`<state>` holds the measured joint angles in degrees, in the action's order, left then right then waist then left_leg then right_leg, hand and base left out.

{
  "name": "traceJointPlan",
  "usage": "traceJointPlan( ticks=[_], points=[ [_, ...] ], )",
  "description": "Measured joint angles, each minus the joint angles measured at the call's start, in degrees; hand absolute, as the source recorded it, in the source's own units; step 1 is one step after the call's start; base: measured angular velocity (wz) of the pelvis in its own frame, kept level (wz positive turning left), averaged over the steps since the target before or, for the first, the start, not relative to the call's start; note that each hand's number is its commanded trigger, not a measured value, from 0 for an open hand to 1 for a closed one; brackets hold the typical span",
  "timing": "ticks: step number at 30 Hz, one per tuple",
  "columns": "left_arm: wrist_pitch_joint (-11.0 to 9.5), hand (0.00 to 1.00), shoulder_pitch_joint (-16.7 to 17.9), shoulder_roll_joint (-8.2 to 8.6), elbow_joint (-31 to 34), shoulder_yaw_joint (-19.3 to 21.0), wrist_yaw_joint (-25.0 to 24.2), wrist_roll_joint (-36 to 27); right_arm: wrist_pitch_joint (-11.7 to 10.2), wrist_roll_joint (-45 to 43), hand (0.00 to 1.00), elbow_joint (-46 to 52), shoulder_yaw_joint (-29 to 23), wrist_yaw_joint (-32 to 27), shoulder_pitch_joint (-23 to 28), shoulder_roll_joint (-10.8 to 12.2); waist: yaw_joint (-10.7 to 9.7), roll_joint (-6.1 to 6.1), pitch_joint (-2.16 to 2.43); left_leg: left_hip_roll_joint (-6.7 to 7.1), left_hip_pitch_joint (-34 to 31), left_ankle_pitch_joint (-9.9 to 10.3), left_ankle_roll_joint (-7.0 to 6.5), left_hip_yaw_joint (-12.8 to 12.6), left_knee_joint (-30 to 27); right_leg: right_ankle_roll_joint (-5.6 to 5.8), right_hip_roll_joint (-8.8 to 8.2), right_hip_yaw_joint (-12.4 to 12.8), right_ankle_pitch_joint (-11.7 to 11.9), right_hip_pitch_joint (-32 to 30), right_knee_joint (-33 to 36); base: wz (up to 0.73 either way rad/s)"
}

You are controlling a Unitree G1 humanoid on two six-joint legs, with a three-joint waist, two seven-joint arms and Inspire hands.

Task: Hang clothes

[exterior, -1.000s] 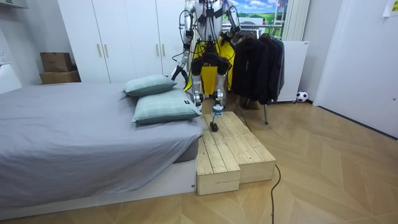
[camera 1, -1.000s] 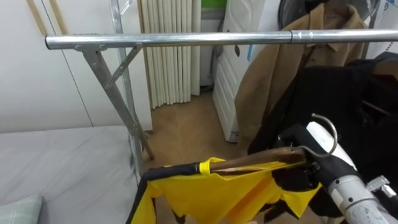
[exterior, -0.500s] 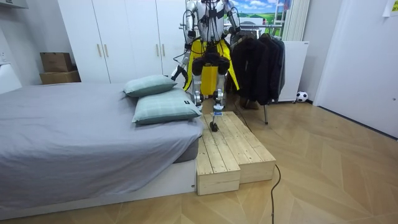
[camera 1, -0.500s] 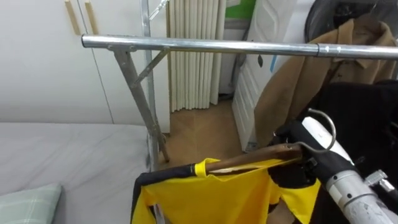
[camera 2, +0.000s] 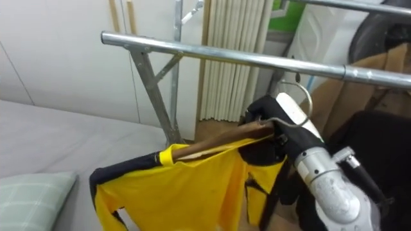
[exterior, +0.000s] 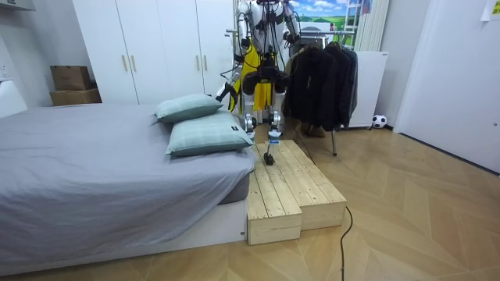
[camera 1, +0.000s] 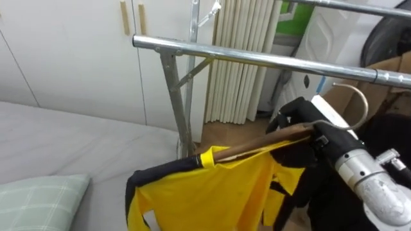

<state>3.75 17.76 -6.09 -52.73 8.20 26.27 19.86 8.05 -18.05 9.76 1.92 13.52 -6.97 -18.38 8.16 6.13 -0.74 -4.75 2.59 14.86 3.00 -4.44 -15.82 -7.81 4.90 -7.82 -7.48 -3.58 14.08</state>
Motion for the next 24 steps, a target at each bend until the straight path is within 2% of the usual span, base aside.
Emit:
traceJointPlan(
  ticks=[4, 9, 15, 20, 24],
  points=[
    [-0.09, 0.00, 0.13, -0.61, -0.01, -0.08, -0.61, 0.45, -1.21, 1.20, 1.00, -4.46, -0.08, -0.03, -1.41, -0.38, 0.06, 0.19, -0.03, 0.01, 1.34, -0.09, 0.11, 0.38, 0.11, 0.08, -0.12, -0.89, -0.61, 1.68, -0.60, 0.16],
    [-0.08, 0.00, -0.02, -0.74, 0.13, -0.15, -0.64, 0.44, -1.23, 3.03, 1.00, -11.67, -0.10, -0.87, -4.89, -0.48, 0.01, 0.46, -0.27, 0.12, 1.49, -0.12, 0.14, 0.58, 0.55, 0.14, -0.34, -1.62, -0.92, 1.82, -0.53, 0.06],
    [-0.10, 0.00, 0.05, -1.16, 0.54, -0.14, -1.11, 0.74, -1.24, 5.35, 1.00, -15.08, -0.81, -3.01, -6.48, -0.49, 0.40, 0.87, -0.08, 0.24, 1.09, -0.12, 0.13, 0.93, 0.51, 0.24, -0.54, -2.04, -1.00, 1.60, -0.55, 0.04],
    [-0.89, 0.00, -0.02, -1.71, 0.54, -0.11, -1.70, 1.11, -1.24, 9.44, 1.00, -19.86, -0.86, -4.86, -7.89, -1.87, 1.92, 1.10, 0.06, 0.27, 1.45, -0.13, 0.13, 1.43, 0.61, 0.24, -0.66, -2.74, -1.00, 2.25, -0.54, 0.05],
    [-1.24, 0.00, 0.24, -1.81, 1.56, 0.17, -2.07, 1.25, -1.26, 11.56, 1.00, -22.38, -1.01, -5.13, -8.26, -1.89, 2.86, 1.13, 0.08, 0.38, 1.91, -0.13, 0.13, 1.93, 0.99, 0.43, -0.77, -3.05, -1.25, 3.06, -1.00, 0.08]
  ],
)
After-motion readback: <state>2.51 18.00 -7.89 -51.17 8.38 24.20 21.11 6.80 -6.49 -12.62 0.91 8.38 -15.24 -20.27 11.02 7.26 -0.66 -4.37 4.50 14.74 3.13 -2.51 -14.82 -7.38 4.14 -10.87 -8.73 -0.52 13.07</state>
